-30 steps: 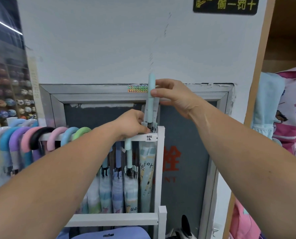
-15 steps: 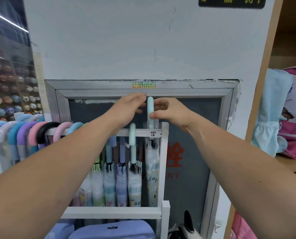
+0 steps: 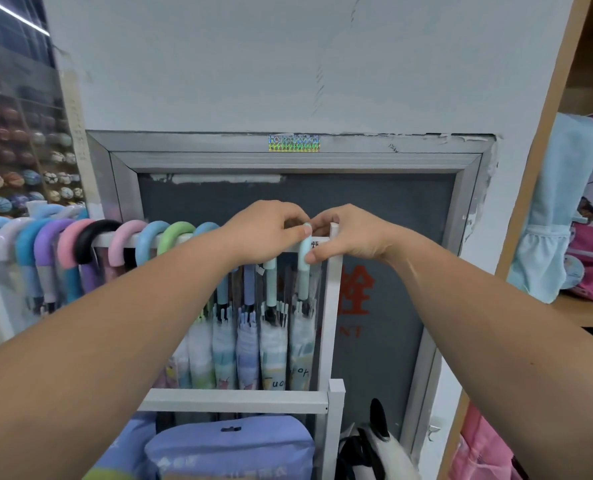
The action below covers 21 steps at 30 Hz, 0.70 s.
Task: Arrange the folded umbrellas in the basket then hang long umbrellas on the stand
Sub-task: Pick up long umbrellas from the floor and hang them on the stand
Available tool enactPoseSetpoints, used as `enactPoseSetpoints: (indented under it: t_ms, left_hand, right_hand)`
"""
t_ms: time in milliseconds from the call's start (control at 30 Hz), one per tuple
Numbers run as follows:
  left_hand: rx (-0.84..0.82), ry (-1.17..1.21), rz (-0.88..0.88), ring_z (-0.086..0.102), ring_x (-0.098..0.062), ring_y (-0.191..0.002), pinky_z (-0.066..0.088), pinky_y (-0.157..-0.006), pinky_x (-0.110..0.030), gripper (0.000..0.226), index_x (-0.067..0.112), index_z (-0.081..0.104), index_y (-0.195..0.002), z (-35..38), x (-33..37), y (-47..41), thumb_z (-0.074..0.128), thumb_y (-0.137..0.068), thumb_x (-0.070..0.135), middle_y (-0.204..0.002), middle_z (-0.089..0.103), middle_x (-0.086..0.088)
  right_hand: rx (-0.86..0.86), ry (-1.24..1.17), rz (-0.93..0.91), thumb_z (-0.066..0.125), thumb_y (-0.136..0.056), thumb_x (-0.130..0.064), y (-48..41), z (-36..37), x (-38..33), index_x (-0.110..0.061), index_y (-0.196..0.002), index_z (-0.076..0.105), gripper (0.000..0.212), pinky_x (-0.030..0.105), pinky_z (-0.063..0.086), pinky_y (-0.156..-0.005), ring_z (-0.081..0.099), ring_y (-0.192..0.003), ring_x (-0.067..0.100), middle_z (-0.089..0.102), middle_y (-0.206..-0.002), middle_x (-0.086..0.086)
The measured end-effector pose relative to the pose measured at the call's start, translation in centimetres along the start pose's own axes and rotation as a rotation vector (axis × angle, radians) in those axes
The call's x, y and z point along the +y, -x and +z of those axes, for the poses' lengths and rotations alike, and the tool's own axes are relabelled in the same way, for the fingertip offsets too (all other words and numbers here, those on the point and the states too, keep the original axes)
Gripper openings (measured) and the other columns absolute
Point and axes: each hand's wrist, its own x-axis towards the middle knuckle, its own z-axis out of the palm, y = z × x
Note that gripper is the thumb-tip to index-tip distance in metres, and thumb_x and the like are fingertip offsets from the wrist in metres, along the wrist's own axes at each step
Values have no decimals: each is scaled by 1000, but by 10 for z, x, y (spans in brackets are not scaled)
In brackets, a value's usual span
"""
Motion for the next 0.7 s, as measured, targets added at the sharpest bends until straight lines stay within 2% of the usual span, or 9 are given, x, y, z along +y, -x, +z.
enactPoseSetpoints:
  t_ms: [67, 133, 233, 300, 367, 467, 633, 700]
  left_hand:
    - [-6, -46, 8, 62, -12, -100, 52, -90, -44, 27, 39, 66, -116, 1, 3, 3, 49, -98, 50, -107, 69, 14]
    - [24, -71, 10, 62, -13, -100, 52, -89, -44, 29, 39, 66, -117, 3, 4, 6, 48, -98, 51, -108, 69, 12]
    - [43, -105, 10, 61, -15, -107, 50, -94, -42, 36, 35, 62, -127, 3, 5, 9, 47, -99, 52, -117, 68, 9]
    - [-3, -102, 8, 59, -16, -117, 47, -100, -39, 45, 33, 57, -136, 1, 6, 12, 52, -97, 54, -128, 65, 8]
    - [-78, -98, 13, 50, -15, -132, 40, -109, -34, 60, 30, 48, -146, -2, 6, 16, 61, -92, 53, -144, 55, 8]
    - [-88, -123, 14, 47, -14, -135, 36, -107, -27, 71, 29, 43, -149, -2, 6, 17, 71, -87, 49, -149, 50, 6]
    - [13, -133, -30, 47, -17, -135, 40, -111, -43, 75, 36, 44, -146, 12, 3, 16, 71, -81, 60, -147, 52, 7]
    - [49, -147, -51, 46, -18, -136, 40, -110, -45, 75, 38, 43, -146, 16, 3, 16, 70, -80, 62, -147, 52, 8]
  right_hand:
    - [19, 17, 7, 94, -58, -45, 5, -5, 1, -28, -104, 75, 53, 39, 55, -95, 68, -102, 16, 74, -104, -4]
    - [70, -45, 1, 94, -62, -43, 13, -4, 6, -27, -115, 72, 60, 33, 55, -95, 69, -102, 10, 74, -108, -7]
    - [182, -222, -38, 89, -74, -22, 30, 7, 18, -22, -129, 63, 60, 30, 58, -90, 71, -101, 10, 74, -110, 0]
    - [245, -278, -49, 83, -81, -10, 40, 15, 27, -23, -126, 62, 51, 35, 62, -79, 72, -92, 16, 75, -104, 3]
    - [287, -280, -21, 77, -86, -8, 50, 22, 32, -26, -121, 61, 43, 37, 63, -68, 73, -83, 21, 76, -96, 3]
    - [336, -265, 27, 73, -90, -9, 55, 31, 40, -22, -114, 66, 28, 42, 64, -66, 74, -85, 28, 76, -95, 6]
    - [385, -235, 47, 70, -93, -10, 51, 37, 41, -18, -117, 68, 26, 36, 63, -62, 73, -84, 22, 72, -99, 9]
    - [396, -219, 48, 69, -93, -10, 51, 39, 39, -17, -119, 68, 27, 33, 63, -61, 72, -83, 19, 72, -98, 6]
